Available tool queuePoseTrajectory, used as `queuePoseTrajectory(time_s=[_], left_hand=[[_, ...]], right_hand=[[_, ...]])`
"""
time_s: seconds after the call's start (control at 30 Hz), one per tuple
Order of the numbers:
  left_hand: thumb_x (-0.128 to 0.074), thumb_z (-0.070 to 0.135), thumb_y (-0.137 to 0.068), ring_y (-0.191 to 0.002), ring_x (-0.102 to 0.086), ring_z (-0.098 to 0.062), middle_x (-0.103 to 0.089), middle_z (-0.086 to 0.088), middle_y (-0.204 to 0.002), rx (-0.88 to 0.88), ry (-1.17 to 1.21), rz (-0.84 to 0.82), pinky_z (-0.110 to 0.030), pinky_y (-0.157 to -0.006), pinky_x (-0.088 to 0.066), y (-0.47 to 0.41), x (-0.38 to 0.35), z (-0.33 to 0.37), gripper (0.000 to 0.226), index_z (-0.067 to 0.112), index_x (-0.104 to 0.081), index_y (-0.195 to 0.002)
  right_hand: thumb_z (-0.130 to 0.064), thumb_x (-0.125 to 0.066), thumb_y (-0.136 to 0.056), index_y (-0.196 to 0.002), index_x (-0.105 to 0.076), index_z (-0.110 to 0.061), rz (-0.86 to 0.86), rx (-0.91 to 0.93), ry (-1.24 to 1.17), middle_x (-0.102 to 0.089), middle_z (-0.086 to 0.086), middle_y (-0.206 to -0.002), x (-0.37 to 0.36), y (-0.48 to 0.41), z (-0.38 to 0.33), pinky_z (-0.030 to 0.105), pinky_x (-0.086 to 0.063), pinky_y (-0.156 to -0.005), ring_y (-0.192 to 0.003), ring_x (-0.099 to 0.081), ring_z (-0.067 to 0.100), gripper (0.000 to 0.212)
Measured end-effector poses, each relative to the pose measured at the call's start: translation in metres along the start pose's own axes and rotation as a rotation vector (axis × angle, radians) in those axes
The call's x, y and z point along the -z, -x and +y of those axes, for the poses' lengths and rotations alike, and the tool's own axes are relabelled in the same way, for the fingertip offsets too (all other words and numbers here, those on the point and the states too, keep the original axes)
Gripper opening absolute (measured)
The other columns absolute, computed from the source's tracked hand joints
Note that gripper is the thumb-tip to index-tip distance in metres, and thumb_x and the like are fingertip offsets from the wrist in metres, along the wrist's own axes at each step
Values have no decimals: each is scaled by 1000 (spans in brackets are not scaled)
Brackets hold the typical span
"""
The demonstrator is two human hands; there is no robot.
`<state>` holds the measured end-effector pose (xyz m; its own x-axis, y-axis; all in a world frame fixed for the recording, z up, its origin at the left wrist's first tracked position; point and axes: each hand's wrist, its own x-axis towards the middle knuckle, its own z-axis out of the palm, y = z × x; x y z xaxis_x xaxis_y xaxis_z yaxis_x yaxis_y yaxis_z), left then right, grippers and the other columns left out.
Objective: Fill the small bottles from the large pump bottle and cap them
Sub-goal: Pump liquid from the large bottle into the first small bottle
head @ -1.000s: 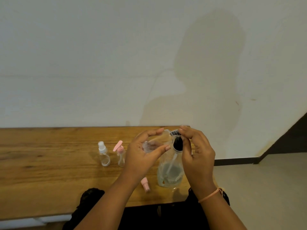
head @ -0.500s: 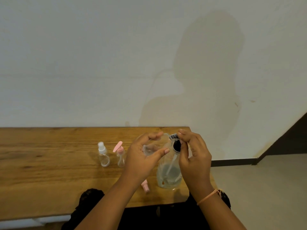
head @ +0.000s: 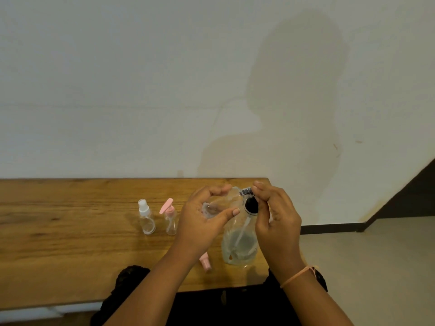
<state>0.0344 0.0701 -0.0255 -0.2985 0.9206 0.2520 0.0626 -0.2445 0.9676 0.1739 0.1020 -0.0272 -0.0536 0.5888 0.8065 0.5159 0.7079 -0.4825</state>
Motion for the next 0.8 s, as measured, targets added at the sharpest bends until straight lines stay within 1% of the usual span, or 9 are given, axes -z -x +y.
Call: queuePoseTrajectory(time_s=[0.13,0.17,0.23,0.3,0.37,0.5,0.6,0.7,0.8], left_hand=[[-82,17,-64,-102,-64,-8,-68,10,-106,-12,-62,8,-39,-91,-53,2,-1,2,40,30,-66,-98],[-82,17,-63,-103,-63,-7,-68,10,-106,-21,-65,9,-36,-90,-53,3,-1,2,40,31,-66,-98],[-81,24,-61,-104,-64,-12,-68,9,-106,-33,-38,9,-31,-86,-54,5,-1,3,40,35,-67,-96],[-82,30,-61,-102,-65,-17,-68,8,-109,-43,-37,4,-36,-86,-54,5,0,2,41,38,-68,-98],[-82,33,-61,-103,-66,-17,-68,8,-110,-55,-34,1,-42,-88,-54,6,0,2,42,39,-67,-100],[-84,34,-60,-103,-65,-20,-69,4,-110,-52,13,6,-44,-87,-54,7,-3,4,44,36,-67,-101],[-80,31,-59,-103,-66,-21,-69,3,-109,-28,48,21,-36,-83,-57,7,-6,4,41,35,-67,-98],[-79,30,-58,-102,-66,-19,-69,4,-109,-25,49,20,-33,-81,-57,8,-5,3,42,33,-67,-99],[-80,18,-61,-102,-65,-10,-68,7,-106,-20,33,17,-22,-81,-55,6,-4,3,42,28,-66,-99]], right_hand=[[9,-55,-83,-99,-68,0,-19,-4,-1,-62,1,-103,0,0,1,12,-45,-93,-101,-59,11,23],[9,-55,-83,-99,-68,0,-13,-3,-6,-61,-1,-103,1,0,0,12,-44,-93,-101,-59,10,23],[9,-55,-82,-100,-68,-2,1,-11,-29,-60,-3,-104,3,0,-2,11,-44,-93,-102,-58,8,24],[9,-55,-82,-101,-68,-3,15,-24,-51,-61,-3,-104,5,-1,-4,10,-43,-94,-104,-58,7,26],[9,-56,-82,-102,-68,-5,19,-22,-44,-61,-2,-105,7,-3,-7,9,-41,-94,-105,-57,7,27],[8,-58,-82,-103,-69,-5,12,-19,-15,-61,-4,-105,8,-5,-8,9,-41,-94,-104,-57,7,27],[6,-57,-83,-102,-69,-4,11,-18,3,-60,-6,-104,7,-6,-8,9,-42,-94,-102,-58,6,25],[8,-57,-82,-100,-68,-2,10,-3,20,-58,-6,-103,6,-4,-7,8,-42,-93,-100,-57,6,23],[8,-56,-82,-99,-68,0,-6,14,55,-61,-2,-101,2,-2,-3,10,-44,-92,-98,-59,11,22]])
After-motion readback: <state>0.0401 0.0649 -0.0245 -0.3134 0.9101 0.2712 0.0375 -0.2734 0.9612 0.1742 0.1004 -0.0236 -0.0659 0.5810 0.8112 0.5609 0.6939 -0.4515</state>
